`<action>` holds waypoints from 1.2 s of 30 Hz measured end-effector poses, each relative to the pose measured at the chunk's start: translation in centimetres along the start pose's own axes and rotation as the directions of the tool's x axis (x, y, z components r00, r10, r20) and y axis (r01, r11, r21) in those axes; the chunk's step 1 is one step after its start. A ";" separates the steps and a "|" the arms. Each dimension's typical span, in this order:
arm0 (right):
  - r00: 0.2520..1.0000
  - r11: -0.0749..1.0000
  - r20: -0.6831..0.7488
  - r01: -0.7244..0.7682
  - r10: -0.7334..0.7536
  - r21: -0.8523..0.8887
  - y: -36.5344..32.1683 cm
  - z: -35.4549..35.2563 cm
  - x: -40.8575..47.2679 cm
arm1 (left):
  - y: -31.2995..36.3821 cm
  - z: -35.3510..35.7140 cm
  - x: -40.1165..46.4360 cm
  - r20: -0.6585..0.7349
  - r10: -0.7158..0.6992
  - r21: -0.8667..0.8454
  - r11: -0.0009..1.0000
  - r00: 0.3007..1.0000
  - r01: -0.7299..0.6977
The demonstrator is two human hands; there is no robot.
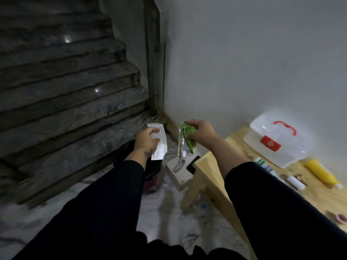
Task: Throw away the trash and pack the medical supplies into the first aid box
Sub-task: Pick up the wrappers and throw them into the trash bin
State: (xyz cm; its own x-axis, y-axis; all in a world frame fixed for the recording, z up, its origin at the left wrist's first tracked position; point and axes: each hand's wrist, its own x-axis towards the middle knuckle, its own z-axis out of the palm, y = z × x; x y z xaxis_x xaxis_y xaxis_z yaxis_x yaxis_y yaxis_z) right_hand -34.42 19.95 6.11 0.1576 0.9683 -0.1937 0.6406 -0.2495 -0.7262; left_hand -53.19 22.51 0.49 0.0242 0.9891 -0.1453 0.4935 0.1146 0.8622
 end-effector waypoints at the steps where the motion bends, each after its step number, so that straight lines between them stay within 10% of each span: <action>1: 1.000 1.000 0.022 -0.007 0.007 0.003 -0.9 1.8 1.1 | -1.4 -1.3 1.0 0.002 -0.021 0.007 1.000 1.000 0.021; 22: 0.919 0.963 0.287 -0.263 0.270 -0.066 6.8 33.5 24.2 | -29.3 -0.1 20.7 0.085 -0.388 0.094 0.920 0.918 0.381; 36: 0.831 0.954 0.478 -0.198 0.285 -0.225 9.9 36.2 28.5 | -32.7 2.9 24.6 0.165 -0.484 0.232 0.866 0.860 0.443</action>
State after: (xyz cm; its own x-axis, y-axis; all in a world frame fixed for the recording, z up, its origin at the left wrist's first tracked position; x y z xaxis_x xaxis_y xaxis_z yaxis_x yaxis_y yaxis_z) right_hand -50.81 44.73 -30.49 -0.0453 0.7286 -0.6834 0.7489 -0.4280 -0.5060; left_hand -66.19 42.79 -32.71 -0.0742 0.7795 -0.6220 0.6395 0.5158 0.5700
